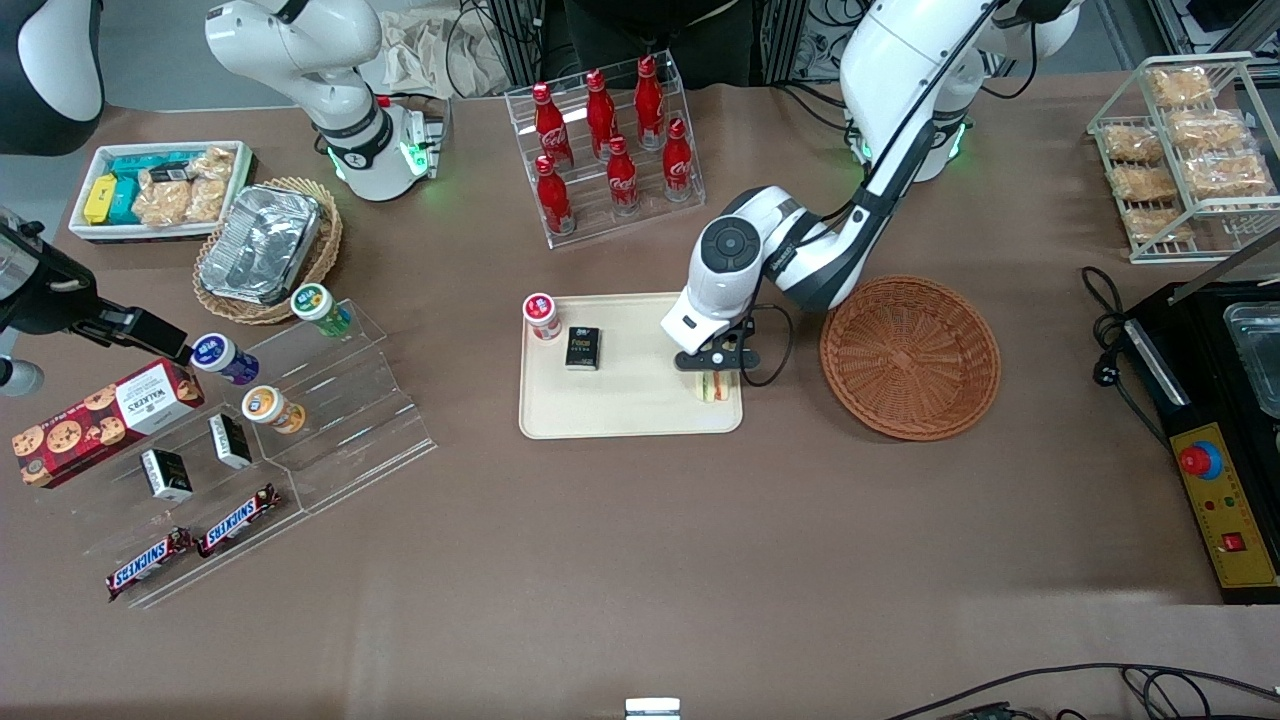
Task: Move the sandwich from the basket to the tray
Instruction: 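Open the left gripper and raise it off the sandwich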
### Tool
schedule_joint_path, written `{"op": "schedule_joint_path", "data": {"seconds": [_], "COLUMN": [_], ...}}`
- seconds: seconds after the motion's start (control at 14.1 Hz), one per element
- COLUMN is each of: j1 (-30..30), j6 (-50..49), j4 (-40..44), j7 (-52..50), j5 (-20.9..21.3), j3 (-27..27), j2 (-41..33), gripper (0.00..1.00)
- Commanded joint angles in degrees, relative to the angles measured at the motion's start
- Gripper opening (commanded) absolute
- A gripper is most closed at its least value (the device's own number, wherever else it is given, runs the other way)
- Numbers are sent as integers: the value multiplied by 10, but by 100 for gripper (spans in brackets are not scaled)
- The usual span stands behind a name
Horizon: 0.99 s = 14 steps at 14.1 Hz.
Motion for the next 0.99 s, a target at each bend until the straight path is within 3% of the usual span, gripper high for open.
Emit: {"op": "schedule_joint_path", "data": {"seconds": [0.0, 0.21, 0.5, 0.92], "j1": [0, 2, 10, 110], "j6": [10, -2, -64, -68], "j4": [2, 11, 32, 33], "j7": [7, -1, -22, -26], "j5": [21, 21, 18, 6], "j3": [6, 6, 35, 33], "j2": [6, -16, -125, -242], "gripper": [100, 100, 100, 100]}}
